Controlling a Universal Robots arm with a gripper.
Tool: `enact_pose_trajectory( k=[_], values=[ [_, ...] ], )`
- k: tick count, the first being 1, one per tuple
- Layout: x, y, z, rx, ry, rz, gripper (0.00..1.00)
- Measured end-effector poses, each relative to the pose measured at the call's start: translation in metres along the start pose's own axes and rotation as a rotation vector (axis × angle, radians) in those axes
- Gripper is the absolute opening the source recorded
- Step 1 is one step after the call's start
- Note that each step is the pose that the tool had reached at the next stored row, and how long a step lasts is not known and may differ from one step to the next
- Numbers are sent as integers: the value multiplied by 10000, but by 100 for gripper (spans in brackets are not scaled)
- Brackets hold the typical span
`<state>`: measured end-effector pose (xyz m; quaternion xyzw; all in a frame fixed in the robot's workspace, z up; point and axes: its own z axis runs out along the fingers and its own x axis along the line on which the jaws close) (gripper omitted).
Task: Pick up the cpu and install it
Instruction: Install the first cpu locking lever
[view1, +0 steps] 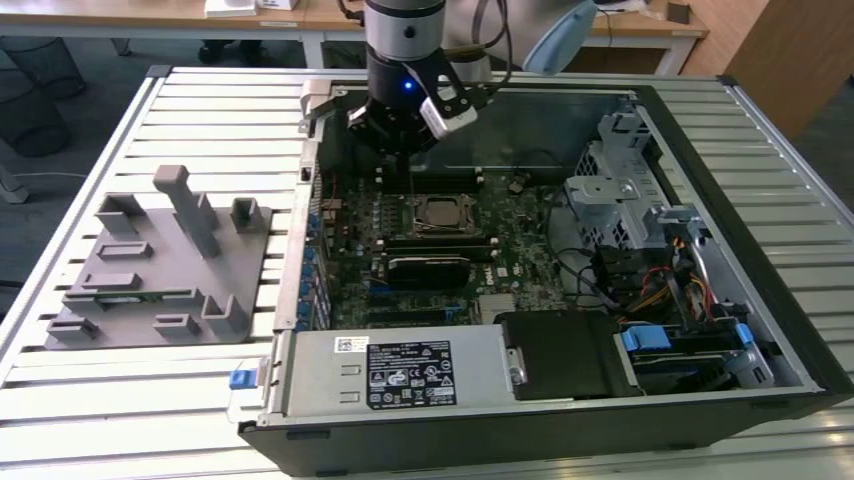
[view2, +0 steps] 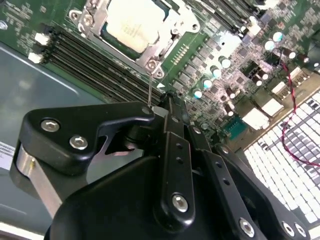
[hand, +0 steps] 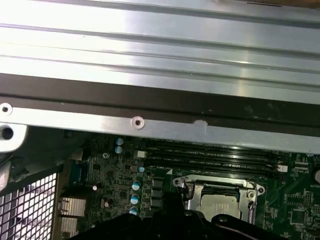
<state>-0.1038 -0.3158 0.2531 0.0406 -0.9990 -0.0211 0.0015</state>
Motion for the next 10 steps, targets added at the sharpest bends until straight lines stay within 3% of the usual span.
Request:
enact_pose_trajectory(
  k=[5,10],
  values=[
    [-20,-1,0,-1,12,0,11],
    [-122,-10,0,-5,51,3,11]
  ],
)
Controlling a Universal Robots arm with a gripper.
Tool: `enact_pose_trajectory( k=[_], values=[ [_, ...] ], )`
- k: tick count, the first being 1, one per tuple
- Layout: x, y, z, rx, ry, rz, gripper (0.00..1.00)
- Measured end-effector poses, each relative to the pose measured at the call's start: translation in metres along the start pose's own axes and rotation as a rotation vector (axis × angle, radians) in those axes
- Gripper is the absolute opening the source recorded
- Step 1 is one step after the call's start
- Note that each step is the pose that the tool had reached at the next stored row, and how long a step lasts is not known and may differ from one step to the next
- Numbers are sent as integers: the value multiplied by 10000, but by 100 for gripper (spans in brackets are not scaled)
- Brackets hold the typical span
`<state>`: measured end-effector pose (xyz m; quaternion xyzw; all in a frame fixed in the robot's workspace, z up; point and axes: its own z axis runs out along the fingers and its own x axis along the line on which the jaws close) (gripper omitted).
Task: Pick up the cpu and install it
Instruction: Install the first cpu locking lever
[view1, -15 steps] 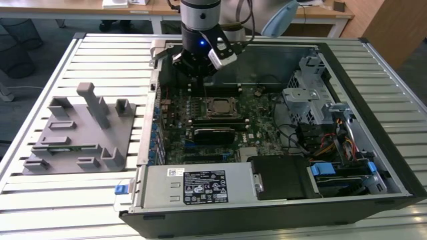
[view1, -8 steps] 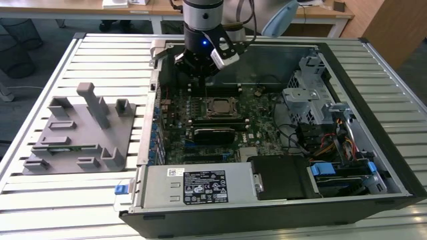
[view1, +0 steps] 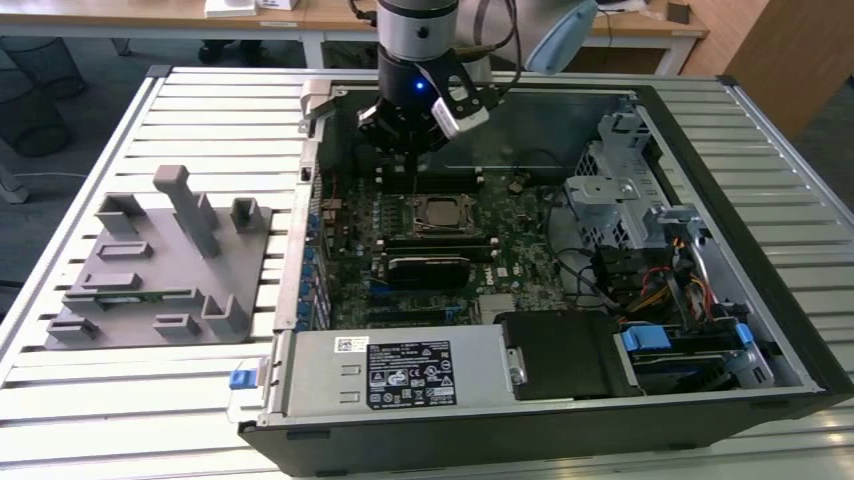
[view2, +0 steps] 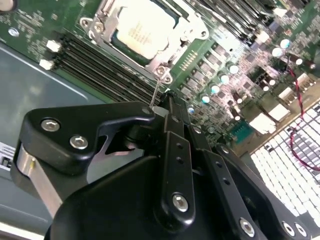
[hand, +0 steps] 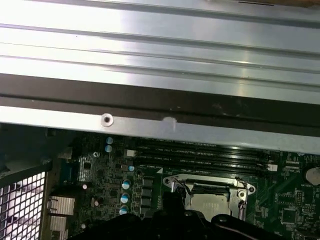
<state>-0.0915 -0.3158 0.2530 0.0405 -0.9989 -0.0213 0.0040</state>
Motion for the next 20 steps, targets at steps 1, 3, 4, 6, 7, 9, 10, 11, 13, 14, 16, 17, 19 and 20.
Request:
enact_pose_trajectory(
  k=[1,3,4,6,7,9,10,11,13,14,16,17,19,20],
  values=[
    [-20,-2,0,0,10,-1,11],
    [-48,-4,0,-3,29,1,11],
    [-65,-5,0,-3,36,1,11],
    [-88,-8,-1,-9,46,1,11],
    [-89,-8,-1,-12,46,2,11],
    [-89,-8,-1,-18,46,3,11],
    [-89,-9,-1,-48,43,1,11],
    [-89,-9,-1,-104,38,0,11],
    [-89,-15,0,-429,12,-4,11],
    [-88,-18,0,-608,-4,-6,11],
    [-89,-20,3,-747,-19,-8,11],
    [-92,-21,4,-744,-17,-8,11],
    [-106,-21,6,-706,-15,-6,11],
    [-115,-21,6,-669,-11,-6,11]
  ],
)
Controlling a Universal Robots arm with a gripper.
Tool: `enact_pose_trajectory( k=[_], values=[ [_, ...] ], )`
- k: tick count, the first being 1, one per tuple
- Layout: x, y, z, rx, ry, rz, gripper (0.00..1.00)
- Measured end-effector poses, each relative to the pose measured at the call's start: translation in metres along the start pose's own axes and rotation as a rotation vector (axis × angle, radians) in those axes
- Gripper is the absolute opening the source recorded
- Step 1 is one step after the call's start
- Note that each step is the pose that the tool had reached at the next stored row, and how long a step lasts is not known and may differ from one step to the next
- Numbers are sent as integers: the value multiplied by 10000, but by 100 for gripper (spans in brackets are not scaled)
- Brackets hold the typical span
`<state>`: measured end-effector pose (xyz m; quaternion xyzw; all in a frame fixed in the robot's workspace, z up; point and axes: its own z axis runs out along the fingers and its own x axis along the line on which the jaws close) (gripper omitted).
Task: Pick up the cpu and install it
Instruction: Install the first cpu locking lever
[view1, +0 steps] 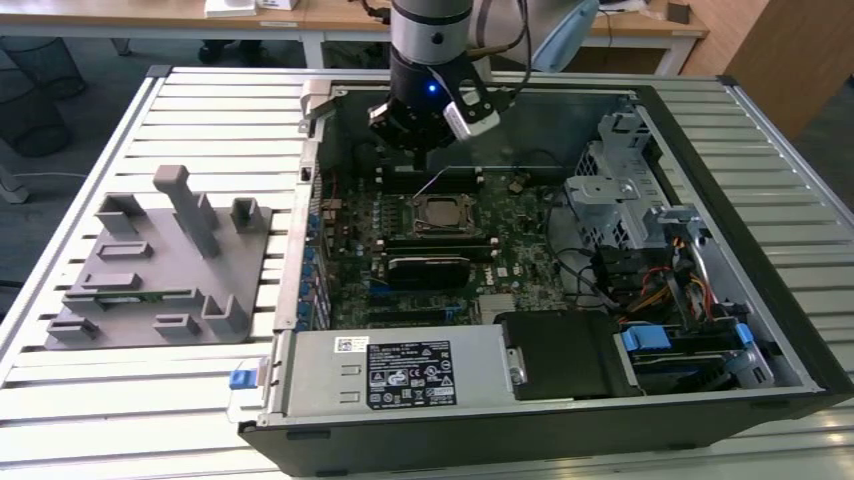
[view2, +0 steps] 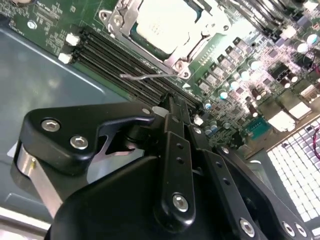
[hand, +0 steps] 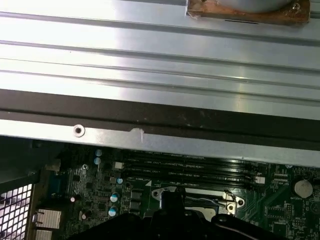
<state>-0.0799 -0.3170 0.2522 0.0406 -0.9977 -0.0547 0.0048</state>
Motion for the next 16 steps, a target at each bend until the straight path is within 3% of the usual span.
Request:
enact_pose_trajectory(
  k=[3,16],
  values=[
    [-23,0,14,138,9,2,11],
    [-149,-14,121,141,12,2,11]
  ],
)
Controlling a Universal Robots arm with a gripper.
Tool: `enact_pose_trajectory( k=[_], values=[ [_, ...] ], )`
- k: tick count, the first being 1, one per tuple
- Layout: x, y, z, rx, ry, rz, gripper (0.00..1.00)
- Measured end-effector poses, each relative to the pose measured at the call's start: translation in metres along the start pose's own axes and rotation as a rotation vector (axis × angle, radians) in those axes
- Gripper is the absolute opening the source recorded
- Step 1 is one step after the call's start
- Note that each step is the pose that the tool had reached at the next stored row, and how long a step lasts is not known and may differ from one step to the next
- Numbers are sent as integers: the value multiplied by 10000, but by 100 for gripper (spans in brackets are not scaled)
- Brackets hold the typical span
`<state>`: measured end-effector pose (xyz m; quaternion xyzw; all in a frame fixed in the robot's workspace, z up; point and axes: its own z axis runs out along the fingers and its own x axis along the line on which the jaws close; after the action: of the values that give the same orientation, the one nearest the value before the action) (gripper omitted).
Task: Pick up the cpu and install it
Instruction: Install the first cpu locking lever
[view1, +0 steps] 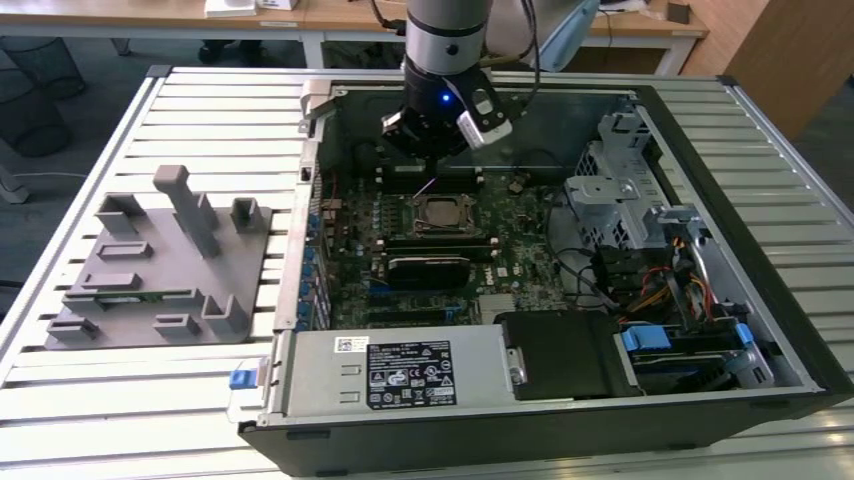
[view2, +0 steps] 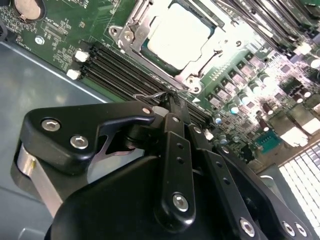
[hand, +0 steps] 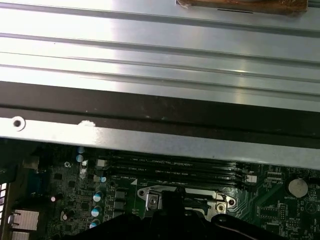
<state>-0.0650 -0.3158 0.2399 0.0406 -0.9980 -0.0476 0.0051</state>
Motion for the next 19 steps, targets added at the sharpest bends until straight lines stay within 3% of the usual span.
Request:
enact_pose_trajectory(
  k=[19],
  values=[
    [-181,16,86,0,2,-28,11]
  ],
)
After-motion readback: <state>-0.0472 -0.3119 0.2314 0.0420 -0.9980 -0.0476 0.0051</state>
